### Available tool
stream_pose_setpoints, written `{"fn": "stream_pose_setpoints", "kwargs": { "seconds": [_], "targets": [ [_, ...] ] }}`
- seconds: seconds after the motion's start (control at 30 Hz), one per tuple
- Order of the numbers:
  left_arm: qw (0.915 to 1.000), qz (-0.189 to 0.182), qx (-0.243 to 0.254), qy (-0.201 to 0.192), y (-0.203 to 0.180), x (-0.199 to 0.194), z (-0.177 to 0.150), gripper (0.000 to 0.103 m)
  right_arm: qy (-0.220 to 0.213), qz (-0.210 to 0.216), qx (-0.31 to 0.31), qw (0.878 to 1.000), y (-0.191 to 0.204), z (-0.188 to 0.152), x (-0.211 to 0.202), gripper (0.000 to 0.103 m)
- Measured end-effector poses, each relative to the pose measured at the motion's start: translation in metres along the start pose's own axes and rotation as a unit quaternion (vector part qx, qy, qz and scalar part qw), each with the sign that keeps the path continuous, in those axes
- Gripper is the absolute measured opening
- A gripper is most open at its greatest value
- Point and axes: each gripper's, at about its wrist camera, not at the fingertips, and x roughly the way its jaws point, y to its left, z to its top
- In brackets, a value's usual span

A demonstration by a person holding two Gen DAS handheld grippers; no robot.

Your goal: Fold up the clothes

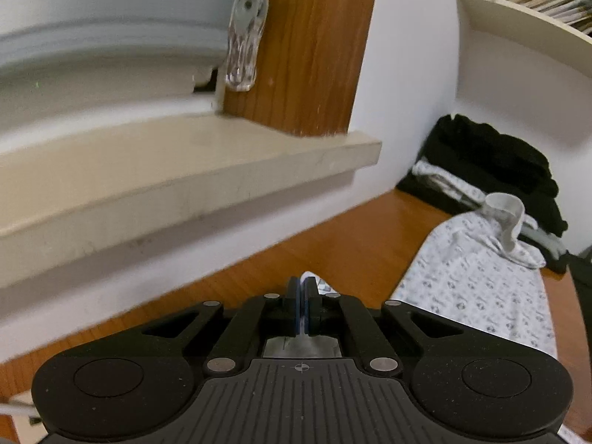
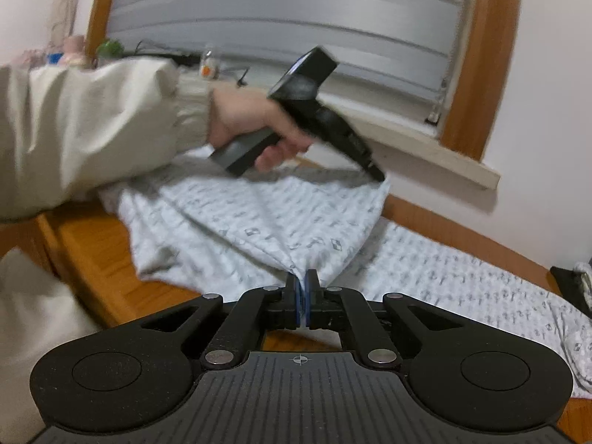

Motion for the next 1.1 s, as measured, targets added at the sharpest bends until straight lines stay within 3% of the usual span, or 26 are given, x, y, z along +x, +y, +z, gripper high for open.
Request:
{"fn": "stream_pose_setpoints", "kwargs": {
  "seconds": [0.2, 0.37, 0.5, 0.6, 0.73, 0.83, 1.1],
  "targets": [
    [0.9994, 0.017, 0.028, -0.008, -0.011, 0.007, -0.001, 0.002, 0.008, 0.0, -0.001, 1.0, 0.004, -0.003, -0.001, 0.003],
    [0.9989, 0.035, 0.029, -0.013, -0.015, 0.011, -0.002, 0.003, 0.011, -0.031, -0.003, 0.999, 0.003, -0.003, 0.0, 0.004],
    [0.9992, 0.03, 0.026, 0.006, -0.014, 0.005, -0.001, 0.03, 0.032, -0.028, 0.003, 0.999, 0.001, -0.009, 0.005, 0.007],
    [0.9991, 0.027, 0.031, 0.004, -0.014, -0.018, -0.001, 0.044, 0.03, -0.006, 0.03, 0.999, -0.004, -0.014, 0.0, 0.019],
    [0.9987, 0.026, 0.043, 0.008, -0.017, -0.06, -0.012, 0.065, 0.007, -0.007, 0.067, 0.998, -0.017, -0.017, -0.013, 0.034],
    [0.9977, 0.037, 0.054, 0.02, -0.017, -0.095, -0.032, 0.07, -0.02, -0.006, 0.086, 0.996, -0.024, -0.012, -0.015, 0.042],
    [0.9967, 0.071, 0.014, 0.038, 0.023, -0.16, -0.085, 0.074, -0.054, 0.042, 0.109, 0.992, -0.013, 0.01, 0.026, 0.042]
  ]
}}
